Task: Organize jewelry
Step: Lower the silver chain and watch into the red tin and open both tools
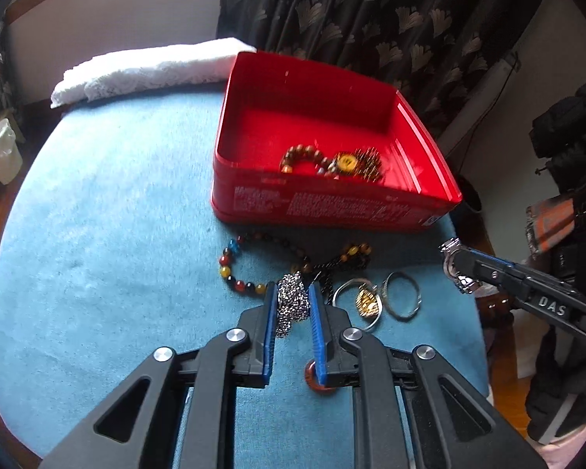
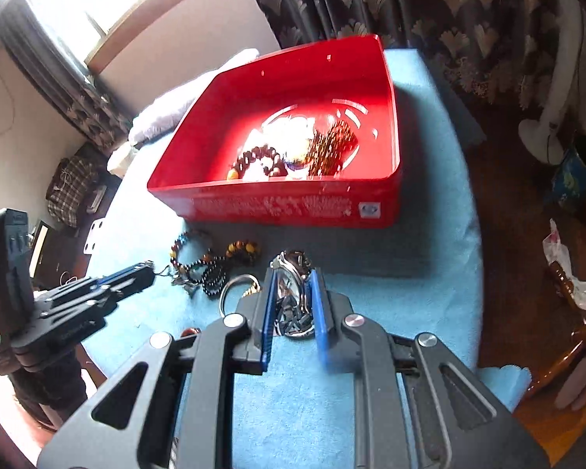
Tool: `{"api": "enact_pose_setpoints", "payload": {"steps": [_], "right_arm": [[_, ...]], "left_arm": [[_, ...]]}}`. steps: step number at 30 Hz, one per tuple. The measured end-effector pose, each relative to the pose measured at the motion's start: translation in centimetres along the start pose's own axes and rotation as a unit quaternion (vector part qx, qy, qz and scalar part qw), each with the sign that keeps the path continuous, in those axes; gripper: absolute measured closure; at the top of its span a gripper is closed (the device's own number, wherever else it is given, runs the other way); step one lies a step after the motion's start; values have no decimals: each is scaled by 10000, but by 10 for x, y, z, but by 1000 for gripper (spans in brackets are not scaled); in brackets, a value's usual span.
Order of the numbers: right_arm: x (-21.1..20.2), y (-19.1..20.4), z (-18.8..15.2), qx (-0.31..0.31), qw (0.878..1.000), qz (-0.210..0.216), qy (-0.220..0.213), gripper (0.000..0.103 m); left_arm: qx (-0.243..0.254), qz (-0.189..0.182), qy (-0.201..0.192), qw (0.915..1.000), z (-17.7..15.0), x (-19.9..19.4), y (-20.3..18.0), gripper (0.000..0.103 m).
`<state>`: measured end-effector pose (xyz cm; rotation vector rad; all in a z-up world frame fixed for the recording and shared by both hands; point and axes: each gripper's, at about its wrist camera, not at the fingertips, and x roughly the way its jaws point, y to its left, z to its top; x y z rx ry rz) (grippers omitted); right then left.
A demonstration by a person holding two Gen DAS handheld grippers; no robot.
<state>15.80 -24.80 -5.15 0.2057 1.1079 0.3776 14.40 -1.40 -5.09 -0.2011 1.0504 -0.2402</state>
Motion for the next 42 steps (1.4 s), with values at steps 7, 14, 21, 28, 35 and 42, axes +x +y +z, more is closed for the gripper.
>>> {"api": "enact_pose_setpoints", "payload": {"steps": [7, 14, 21, 28, 35, 42], "right_arm": [[-18, 7, 17, -151, 9996, -41, -216, 87], [-30, 20, 55, -459, 9978, -207, -425, 87], [-11, 20, 98, -559, 9964, -441, -467, 87], [33, 10, 115, -523, 9971, -528, -139, 87], [65, 4, 113, -528, 9969, -557, 183, 87], [89, -1, 111, -574, 9953, -677, 398, 87]], "left_arm": [[49, -33, -346, 9994, 21, -24, -6, 87], [255, -28, -746, 9969, 65, -31, -22, 87], [411, 153, -871, 9952, 107, -5, -31, 87], [472, 311, -534, 9970, 119, 41, -27, 87], [649, 508, -157, 9965, 118, 77, -22, 87], [724, 593, -24, 9956, 118, 92, -18, 87]]}}
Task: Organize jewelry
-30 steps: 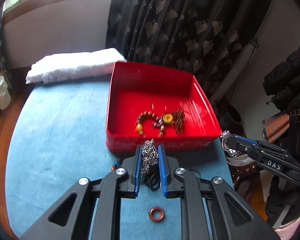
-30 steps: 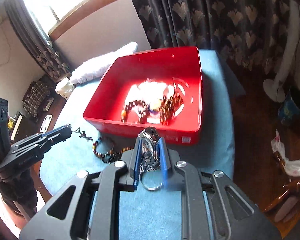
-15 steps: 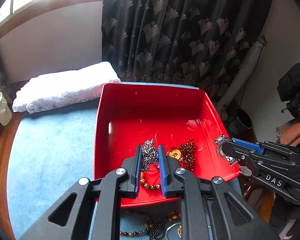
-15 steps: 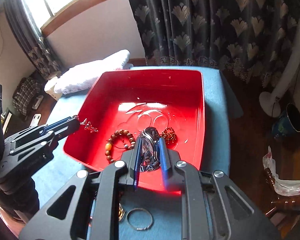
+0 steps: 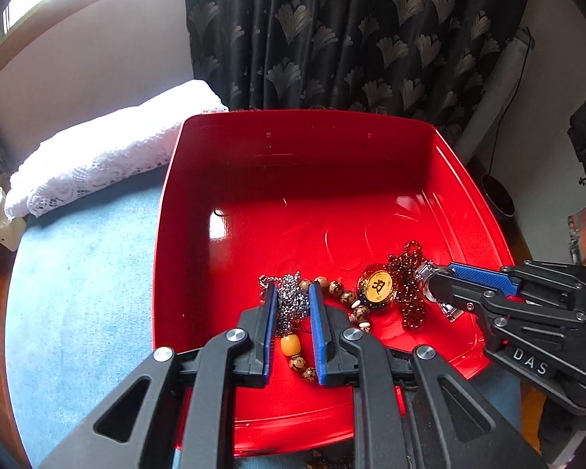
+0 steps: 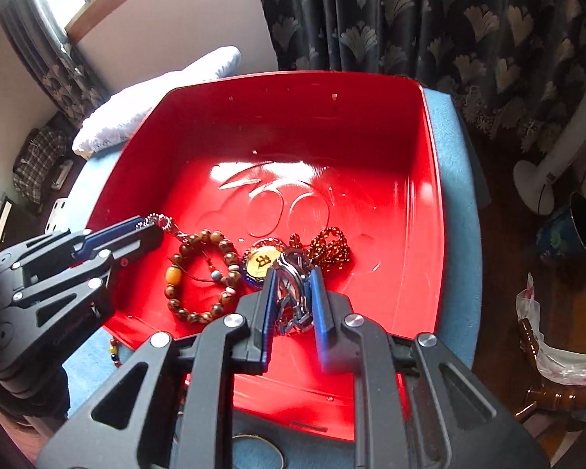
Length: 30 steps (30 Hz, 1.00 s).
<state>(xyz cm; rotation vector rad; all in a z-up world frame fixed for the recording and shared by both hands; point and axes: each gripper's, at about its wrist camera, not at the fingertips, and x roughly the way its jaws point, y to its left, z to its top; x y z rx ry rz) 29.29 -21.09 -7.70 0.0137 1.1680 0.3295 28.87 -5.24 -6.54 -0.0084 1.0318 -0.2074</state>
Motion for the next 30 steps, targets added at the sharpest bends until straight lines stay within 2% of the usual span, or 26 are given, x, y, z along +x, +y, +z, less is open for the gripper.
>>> {"api": "enact_pose_setpoints", "payload": {"steps": [5, 12, 18, 22, 30], "right_arm": [[6, -1, -1, -34, 9999, -98, 32, 84], [-2, 1, -2, -57, 9998, -184, -46, 81], [-20, 5, -4, -49, 9997, -136, -201, 80], [-40, 9, -9, -48, 9993, -93, -362, 79], [-85, 13, -43, 68, 9978, -39, -655, 69]], "left_arm": [[-18, 66, 196, 9998, -1, 11, 0, 86], [-23, 67, 107, 9999, -2, 2, -1, 82], [-25, 85, -88, 9999, -3, -21, -2, 79], [36, 204, -366, 9991, -10, -49, -2, 71], [-42, 406, -654, 9970, -38, -97, 7, 65]]}}
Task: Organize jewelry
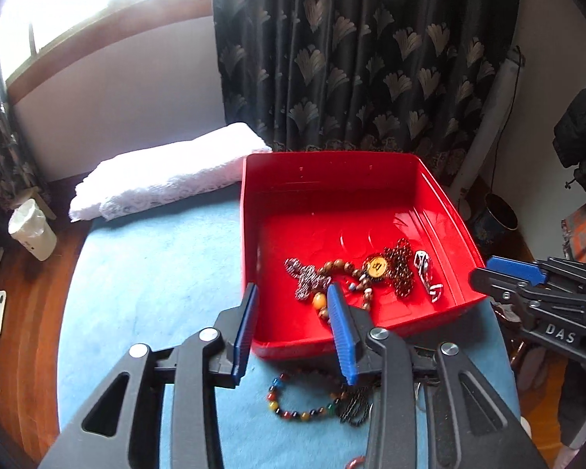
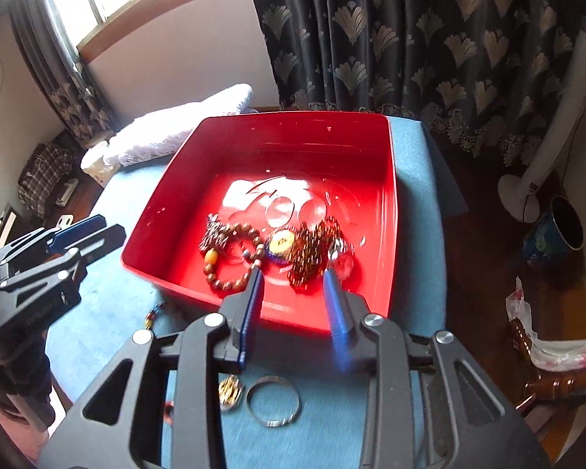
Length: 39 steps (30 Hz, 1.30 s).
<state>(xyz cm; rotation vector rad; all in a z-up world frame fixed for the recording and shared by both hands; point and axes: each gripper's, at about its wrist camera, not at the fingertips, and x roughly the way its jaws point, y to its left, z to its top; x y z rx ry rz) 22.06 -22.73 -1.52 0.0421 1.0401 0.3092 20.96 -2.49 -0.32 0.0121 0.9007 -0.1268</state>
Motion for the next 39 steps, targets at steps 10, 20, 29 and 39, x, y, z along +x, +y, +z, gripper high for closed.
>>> {"api": "enact_pose_setpoints", "payload": {"steps": [10, 20, 29, 39], "right_arm": [[5, 6, -63, 239, 9987, 89, 437, 60], [17, 5, -112, 587, 9939, -3, 936, 55], [8, -2, -122, 686, 9935, 7, 908, 54], [10, -11, -127, 800, 9924, 24, 931, 54]], "left_arm": [[-94, 1, 639, 9979, -60, -1, 7, 63], [-69, -296, 1275, 9914, -115, 4, -10, 54], [73, -459, 1400, 9891, -129, 6, -34, 53], [52, -476, 1543, 9869, -132, 24, -42, 53]]}}
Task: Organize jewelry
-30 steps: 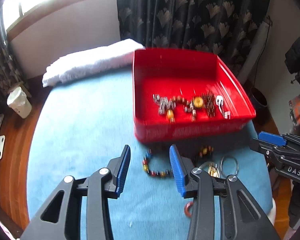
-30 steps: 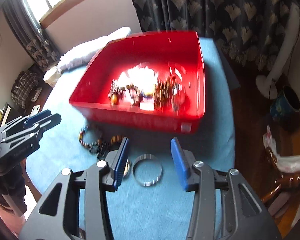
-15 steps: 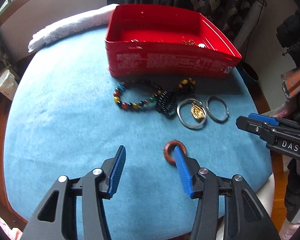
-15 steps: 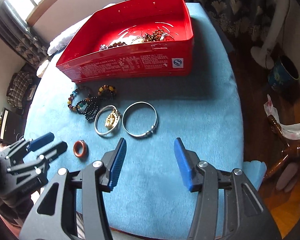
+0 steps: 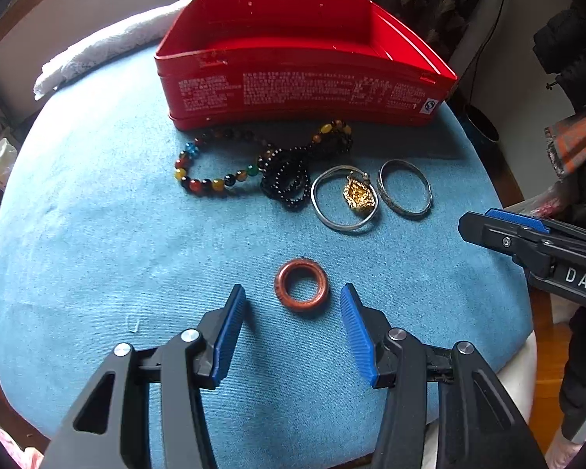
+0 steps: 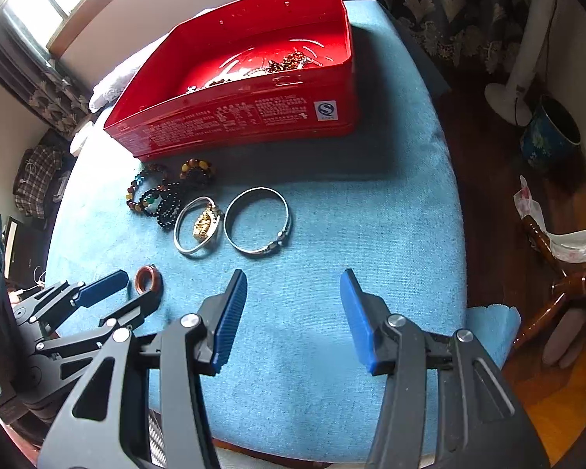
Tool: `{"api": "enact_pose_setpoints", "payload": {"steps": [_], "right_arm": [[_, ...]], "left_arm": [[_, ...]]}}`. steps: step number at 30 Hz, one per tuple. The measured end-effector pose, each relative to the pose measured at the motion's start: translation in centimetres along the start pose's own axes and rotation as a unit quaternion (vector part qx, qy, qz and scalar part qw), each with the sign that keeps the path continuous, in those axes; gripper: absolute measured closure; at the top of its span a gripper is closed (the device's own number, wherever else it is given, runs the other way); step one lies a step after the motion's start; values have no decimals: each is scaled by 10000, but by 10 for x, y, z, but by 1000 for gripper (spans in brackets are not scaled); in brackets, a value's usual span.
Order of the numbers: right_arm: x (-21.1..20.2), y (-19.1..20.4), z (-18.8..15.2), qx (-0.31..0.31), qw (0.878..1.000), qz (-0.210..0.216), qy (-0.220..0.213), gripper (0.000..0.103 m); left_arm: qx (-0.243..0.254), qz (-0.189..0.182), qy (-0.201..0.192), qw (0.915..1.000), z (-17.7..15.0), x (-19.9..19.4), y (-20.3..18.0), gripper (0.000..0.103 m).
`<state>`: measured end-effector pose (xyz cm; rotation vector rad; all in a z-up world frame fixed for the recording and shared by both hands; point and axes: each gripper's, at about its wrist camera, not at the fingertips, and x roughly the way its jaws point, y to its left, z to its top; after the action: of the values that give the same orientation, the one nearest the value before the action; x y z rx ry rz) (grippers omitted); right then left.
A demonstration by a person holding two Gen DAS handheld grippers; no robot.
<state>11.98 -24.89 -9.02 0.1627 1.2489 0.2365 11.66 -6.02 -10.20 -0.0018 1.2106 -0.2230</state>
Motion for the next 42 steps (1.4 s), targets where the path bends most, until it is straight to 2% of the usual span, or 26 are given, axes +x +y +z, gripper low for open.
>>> {"api": "enact_pose_setpoints", "payload": {"steps": [3, 5, 7, 16, 25, 28, 35, 39, 42], "right_arm": [[1, -3, 0, 12, 10000, -1, 6, 53], [2, -4, 0, 25, 10000, 1, 8, 53], [3, -4, 0, 24, 10000, 15, 10, 53], [9, -2, 0, -37, 10000, 64, 51, 52], [18, 7, 9, -176, 9997, 54, 128, 51], [24, 11, 12, -255, 9995, -5, 178, 47], [32, 25, 17, -592, 9979, -155, 226, 42], [38, 35, 20, -858, 9954, -355, 230, 42], [42, 41, 23, -1010, 9933, -523, 209, 47]], "left_arm": [[13, 64, -44, 10000, -1, 1, -2, 57], [37, 111, -61, 9999, 1, 3, -5, 68], [72, 137, -66, 9999, 1, 4, -5, 73], [-92, 28, -38, 9999, 2, 1, 1, 74], [-274, 344, -331, 9985, 11, -9, 31, 74], [-372, 459, -401, 9974, 13, -10, 42, 74], [-521, 416, -402, 9970, 13, -8, 63, 74], [-547, 343, -396, 9971, 12, -6, 66, 74], [-567, 310, -404, 9971, 6, -6, 64, 74]]}}
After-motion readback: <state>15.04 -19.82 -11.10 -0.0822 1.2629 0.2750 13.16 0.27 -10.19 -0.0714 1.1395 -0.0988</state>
